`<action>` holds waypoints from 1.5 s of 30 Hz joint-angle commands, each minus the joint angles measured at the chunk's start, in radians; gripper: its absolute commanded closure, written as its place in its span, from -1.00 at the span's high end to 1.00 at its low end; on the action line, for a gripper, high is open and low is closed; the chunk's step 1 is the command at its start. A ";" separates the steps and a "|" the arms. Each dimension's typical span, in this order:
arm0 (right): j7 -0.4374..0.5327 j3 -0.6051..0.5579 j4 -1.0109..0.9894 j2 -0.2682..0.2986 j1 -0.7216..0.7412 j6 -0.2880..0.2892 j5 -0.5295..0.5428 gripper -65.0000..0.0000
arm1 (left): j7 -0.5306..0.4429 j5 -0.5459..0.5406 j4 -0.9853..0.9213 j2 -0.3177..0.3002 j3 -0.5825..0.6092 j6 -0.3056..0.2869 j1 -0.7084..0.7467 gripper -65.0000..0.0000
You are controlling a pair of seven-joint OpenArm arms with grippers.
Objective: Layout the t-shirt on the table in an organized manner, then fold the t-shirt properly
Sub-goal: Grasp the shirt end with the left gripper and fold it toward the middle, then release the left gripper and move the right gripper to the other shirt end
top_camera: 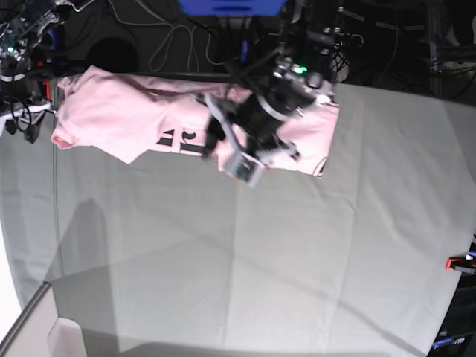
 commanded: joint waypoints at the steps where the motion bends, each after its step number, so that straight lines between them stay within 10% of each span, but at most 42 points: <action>1: 0.025 0.003 0.018 0.013 0.001 0.004 0.016 0.00 | -0.014 -0.011 0.030 -0.021 -0.025 0.001 -0.002 -0.38; 9: -0.110 0.003 0.091 -0.007 0.007 0.004 0.016 0.23 | -0.016 -0.074 0.013 -0.083 -0.461 -0.010 -0.012 -0.55; 17: -0.310 -0.009 0.097 -0.049 0.004 0.004 0.016 0.30 | -0.005 -0.318 -0.024 -0.158 -0.841 -0.010 -0.042 -0.23; 45: -0.325 -0.140 -0.091 0.005 -0.019 0.004 0.016 0.31 | -0.005 -0.331 -0.087 -0.176 -0.878 -0.010 -0.041 -0.23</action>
